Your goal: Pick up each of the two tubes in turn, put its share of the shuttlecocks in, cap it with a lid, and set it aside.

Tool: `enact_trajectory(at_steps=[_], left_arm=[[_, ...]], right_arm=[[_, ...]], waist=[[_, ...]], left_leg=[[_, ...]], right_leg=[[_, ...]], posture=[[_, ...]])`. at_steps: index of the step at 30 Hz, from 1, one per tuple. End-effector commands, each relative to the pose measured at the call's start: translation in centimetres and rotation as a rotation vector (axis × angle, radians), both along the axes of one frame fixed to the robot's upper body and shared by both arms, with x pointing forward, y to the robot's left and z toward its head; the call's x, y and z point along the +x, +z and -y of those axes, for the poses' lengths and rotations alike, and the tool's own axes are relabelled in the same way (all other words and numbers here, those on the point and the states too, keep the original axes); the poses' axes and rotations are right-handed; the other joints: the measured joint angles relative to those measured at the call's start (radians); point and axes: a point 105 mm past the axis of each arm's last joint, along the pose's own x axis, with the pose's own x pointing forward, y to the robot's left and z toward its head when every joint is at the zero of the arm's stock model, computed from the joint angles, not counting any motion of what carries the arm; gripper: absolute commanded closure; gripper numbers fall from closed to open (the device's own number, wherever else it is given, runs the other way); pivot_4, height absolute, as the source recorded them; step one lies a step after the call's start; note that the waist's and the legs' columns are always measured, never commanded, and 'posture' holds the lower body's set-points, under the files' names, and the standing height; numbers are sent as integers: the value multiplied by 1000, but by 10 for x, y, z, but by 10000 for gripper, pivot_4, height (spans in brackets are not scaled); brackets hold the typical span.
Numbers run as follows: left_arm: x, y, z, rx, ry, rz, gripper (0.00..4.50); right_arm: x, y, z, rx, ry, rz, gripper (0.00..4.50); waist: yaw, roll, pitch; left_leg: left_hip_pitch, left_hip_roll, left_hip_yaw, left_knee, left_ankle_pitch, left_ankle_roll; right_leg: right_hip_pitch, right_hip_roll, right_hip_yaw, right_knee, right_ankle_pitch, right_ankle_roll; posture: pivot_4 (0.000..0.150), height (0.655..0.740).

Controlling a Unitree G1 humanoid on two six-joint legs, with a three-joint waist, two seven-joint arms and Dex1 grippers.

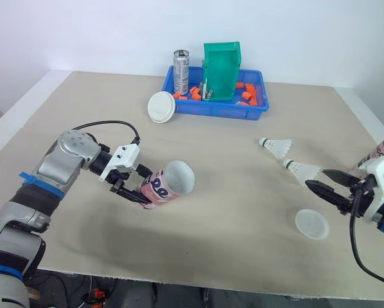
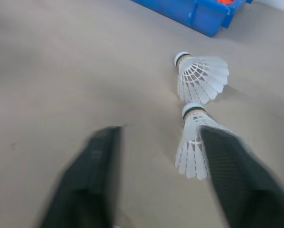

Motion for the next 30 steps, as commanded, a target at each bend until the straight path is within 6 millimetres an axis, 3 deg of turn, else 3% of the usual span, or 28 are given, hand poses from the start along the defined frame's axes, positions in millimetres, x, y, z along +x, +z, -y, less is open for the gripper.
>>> enact_trajectory(at_steps=[1, 7, 14, 19, 20, 21, 24, 25, 27, 29, 30], left_arm=[[0, 12, 1, -22, -9, 36, 14181], [0, 13, 1, -25, -8, 36, 14181], [0, 15, 1, -24, -6, 39, 14181], [0, 16, 1, -22, -5, 42, 14181], [0, 16, 1, -22, -4, 43, 14181], [0, 16, 1, -22, -3, 44, 14181], [0, 17, 0, -23, 0, 46, 14181], [0, 18, 0, -22, 0, 46, 14181], [-1, 17, -1, -20, 2, 45, 14181], [-1, 17, -2, -19, 4, 45, 14181], [-1, 18, -2, -19, 4, 45, 14181]], right_arm=[[8, -8, 8, -17, -40, -16, 290], [25, -27, 20, 33, -115, -39, 290], [43, -34, 14, 67, -94, -32, 290], [62, -42, 21, 62, -137, -26, 290], [63, -41, 21, 67, -135, -20, 5302], [64, -40, 20, 71, -123, -16, 6865], [60, -39, 19, 72, -102, -11, 21824], [58, -38, 19, 70, -99, -9, 23401], [54, -34, 21, 49, -102, 3, 35713], [47, -19, 21, 10, -93, 48, 44101], [42, -9, 16, 2, -61, 70, 44748]], waist=[[0, 0, 0], [0, 0, 0], [0, 0, 0], [0, 0, 0], [0, 1, 0], [0, 1, 0], [1, 1, 0], [1, 1, 0], [1, 1, 0], [1, 2, 0], [1, 2, 0]], left_leg=[[0, 0, 0, 0, 0, 0], [0, 0, 1, 0, 0, 0], [0, 0, 1, 0, 0, 0], [0, 0, 1, -1, 0, 0], [0, 0, 1, 0, 0, 0], [0, 0, 1, 0, 0, 0], [0, 0, 0, -1, 0, 0], [0, 0, 0, -1, 0, 0], [0, 0, 0, -2, 0, 0], [0, 0, 0, -2, 0, 0], [0, -1, 0, -2, 0, 0]], right_leg=[[0, 0, 0, 0, 0, 0], [0, 0, 1, 0, 0, 0], [0, 0, 1, 0, 1, 3], [0, 0, 1, 0, 1, 3], [0, 0, 1, 0, 2, 3], [0, 0, 1, 0, 2, 3], [0, 0, 1, 0, 1, 3], [0, 0, 1, 0, 1, 4], [0, 0, 1, 0, 0, 4], [0, 0, 1, 0, 0, 4], [0, 0, 1, 0, 0, 4]], posture=[[1500, 7362], [1500, 7362], [1500, 7362], [1500, 7362], [1500, 7362], [1500, 7362], [1500, 7362], [1500, 7362], [1500, 7362], [1500, 7362], [1500, 7362]])
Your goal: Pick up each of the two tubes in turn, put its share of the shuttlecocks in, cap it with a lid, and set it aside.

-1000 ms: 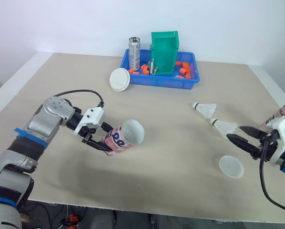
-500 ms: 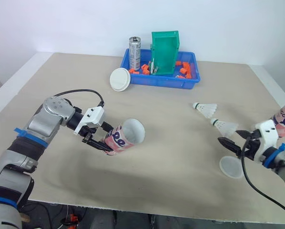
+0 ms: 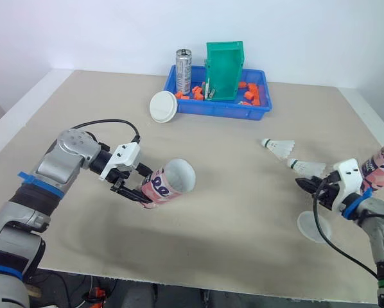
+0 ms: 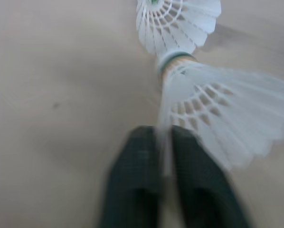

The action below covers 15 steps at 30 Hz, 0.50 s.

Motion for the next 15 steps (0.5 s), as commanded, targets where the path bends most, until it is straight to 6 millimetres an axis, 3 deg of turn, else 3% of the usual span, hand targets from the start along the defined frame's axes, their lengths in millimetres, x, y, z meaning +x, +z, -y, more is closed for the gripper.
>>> enact_trajectory(at_steps=[1, 3, 7, 8, 11, 15], left_arm=[[0, 13, -3, -17, 3, 46, 14181], [1, 13, -3, -17, 4, 46, 14181], [1, 13, -2, -16, 1, 46, 14181], [1, 13, -2, -16, 1, 46, 14181], [2, 13, -1, -17, -1, 50, 14181], [4, 15, -1, -20, 1, 56, 14181]], right_arm=[[-10, 55, -8, -69, 68, 161, 44748], [-19, 77, -26, -88, 152, 214, 44748], [-37, 117, -83, -189, 425, 290, 44748], [-39, 122, -92, -205, 463, 296, 44748], [-57, 129, -143, -313, 754, 285, 44748], [-75, 129, -181, -424, 1012, 286, 44748]], waist=[[0, 1, 0], [0, 3, 0], [-7, 3, 1], [-7, 3, 1], [-3, 3, 1], [-2, 2, 1]], left_leg=[[0, 0, 0, 0, 0, 0], [0, 0, 0, 0, 0, 0], [1, 1, 0, 0, 0, 0], [2, 2, 0, 0, 0, 0], [2, 2, 0, 1, 0, 0], [2, 2, 2, 1, 0, 0]], right_leg=[[0, 0, 0, 0, 0, 0], [0, 0, 0, 0, 0, 0], [0, 1, 0, 0, 1, -1], [0, 2, 0, 0, 2, -1], [1, 1, 0, 0, 0, -5], [0, 1, 0, 0, -1, -6]], posture=[[1500, 7362], [1500, 7362], [1500, 7362], [1500, 7362], [1500, 7362], [1500, 7362]])
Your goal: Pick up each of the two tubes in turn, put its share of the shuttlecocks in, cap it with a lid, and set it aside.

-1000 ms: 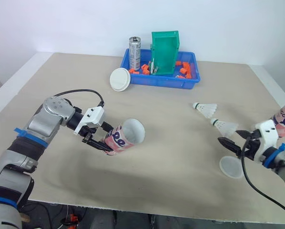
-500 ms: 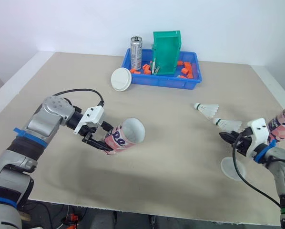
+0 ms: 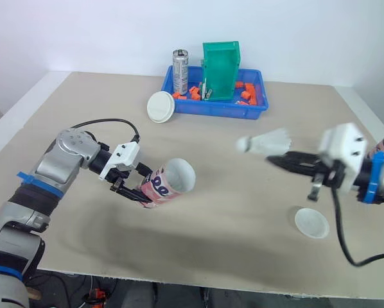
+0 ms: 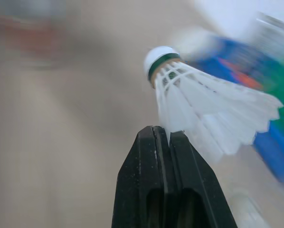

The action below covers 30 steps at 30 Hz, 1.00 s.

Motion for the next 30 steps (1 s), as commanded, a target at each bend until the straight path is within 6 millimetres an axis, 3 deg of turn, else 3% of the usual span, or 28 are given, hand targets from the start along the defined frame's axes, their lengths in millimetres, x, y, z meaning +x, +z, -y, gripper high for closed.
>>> enact_trajectory(at_steps=[1, 6, 10, 17, 18, 20, 21, 24, 27, 30], left_arm=[[3, 14, -2, -16, 1, 51, 14181], [3, 14, -1, -20, 1, 52, 14181], [4, 15, 0, -21, -1, 55, 14181], [4, 16, 0, -17, -3, 57, 14181], [4, 16, 0, -16, -3, 57, 14181], [4, 16, 0, -16, -3, 57, 14181], [4, 16, 0, -15, -3, 57, 14181], [3, 15, 0, -16, -2, 55, 14181], [3, 15, 0, -18, -4, 54, 14181], [2, 14, 0, -20, -4, 52, 14181]], right_arm=[[-11, 7, -25, -72, 164, 46, 44748], [-6, 13, -45, -59, 235, 80, 44748], [-1, 2, -66, -116, 320, 91, 44748], [10, -4, -84, -158, 364, 108, 44748], [11, -4, -85, -163, 367, 106, 38470], [12, -2, -87, -161, 373, 108, 32047], [10, 4, -88, -141, 384, 110, 26370], [-1, 27, -86, -17, 409, 80, 15103], [-7, 39, -69, 100, 385, 21, 15103], [6, 36, -43, 166, 240, -19, 15103]], waist=[[0, 0, 0], [1, -1, 1], [1, -1, 1], [1, -1, 1], [1, -1, 1], [1, -1, 1], [2, -1, 1], [1, -1, 1], [4, -1, 1], [6, -2, 0]], left_leg=[[0, 0, 0, 0, 0, 0], [-2, 0, 1, 0, 0, 0], [-2, 0, 1, -1, 0, 0], [-2, 0, 1, -1, 0, 0], [-2, 0, 1, -1, 0, 0], [-2, 0, 0, -1, 0, 0], [-2, 0, 0, -1, 0, 0], [-2, 0, 0, -1, 0, 0], [-3, 0, -1, -2, 0, 0], [-3, 0, -2, -2, 0, 0]], right_leg=[[0, 0, 0, 0, 0, 0], [-2, -1, 0, 0, 0, 2], [-3, -1, 0, 0, 1, 3], [-3, 0, -1, 0, 1, 3], [-3, 0, -1, 0, 1, 3], [-3, 0, -1, 0, 1, 3], [-3, 0, -1, 0, 1, 3], [-3, 0, -1, 0, 1, 3], [-2, 0, -2, 0, 1, 2], [-1, 0, -2, 0, 1, 2]], posture=[[1500, 7362], [1500, 7362], [1500, 7362], [1500, 7362], [1500, 7362], [1500, 7362], [1500, 7362], [1500, 7362], [1500, 7362], [1500, 7362]])
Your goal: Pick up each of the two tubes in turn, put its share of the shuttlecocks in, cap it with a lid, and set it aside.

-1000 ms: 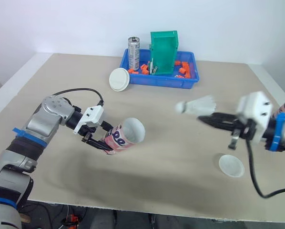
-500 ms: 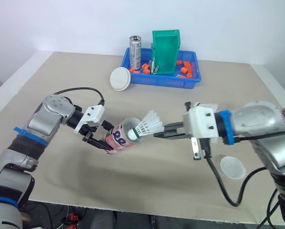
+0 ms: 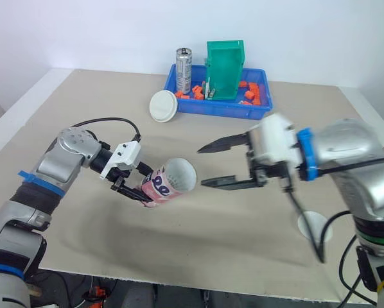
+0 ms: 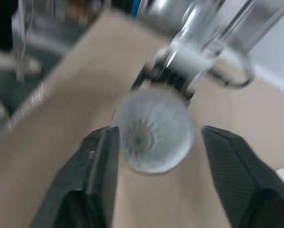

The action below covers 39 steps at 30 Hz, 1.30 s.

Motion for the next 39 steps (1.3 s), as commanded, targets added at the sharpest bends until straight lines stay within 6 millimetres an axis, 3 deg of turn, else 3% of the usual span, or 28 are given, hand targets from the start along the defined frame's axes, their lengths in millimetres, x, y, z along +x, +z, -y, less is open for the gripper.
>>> enact_trajectory(at_steps=[1, 6, 13, 23, 35, 37, 38, 39], left_arm=[[1, 13, -1, -28, -3, 47, 14181], [0, 12, -2, -27, -2, 44, 14181], [-1, 11, -2, -25, -2, 43, 14181], [-3, 10, -4, -32, 4, 40, 14181], [-3, 12, -5, -32, 11, 43, 14181], [-3, 12, -5, -33, 12, 42, 14181], [-4, 12, -5, -34, 12, 42, 14181], [-4, 12, -5, -35, 12, 42, 14181]], right_arm=[[7, 0, 28, 62, -130, -42, 15103], [57, -41, 97, 119, -601, -83, 15103], [98, -76, 156, 204, -993, -98, 15103], [123, -113, 174, 198, -1121, -157, 15103], [158, -126, 183, 218, -1168, -197, 15103], [162, -125, 185, 228, -1181, -186, 20041], [163, -125, 185, 233, -1179, -184, 27710], [163, -123, 185, 242, -1174, -179, 30324]], waist=[[0, 0, 0], [-1, -1, 0], [-7, 0, 0], [-6, 0, 0], [-7, 0, 0], [-7, 0, 0], [-7, 0, 0], [-7, 0, 0]], left_leg=[[0, 0, 0, 0, 0, 0], [0, 0, 0, 1, 0, 0], [1, 0, 3, 2, 1, 1], [1, 0, 3, 0, 1, 1], [1, 0, 3, 0, 1, 1], [1, 0, 3, 0, 1, 1], [1, 0, 3, 0, 1, 1], [1, -1, 3, 0, 1, 1]], right_leg=[[0, 0, 0, 0, 0, 0], [0, 0, 0, 0, 0, 1], [-1, 1, 2, 0, 3, 1], [-1, 1, 2, 0, 2, 2], [-1, 1, 3, 0, 2, 2], [-1, 1, 3, 0, 2, 1], [-1, 1, 3, 0, 3, 0], [-1, 1, 3, 0, 3, 0]], posture=[[1500, 7362], [1500, 7362], [1500, 7362], [1500, 7362], [1500, 7362], [1500, 7362], [1500, 7362], [1500, 7362]])
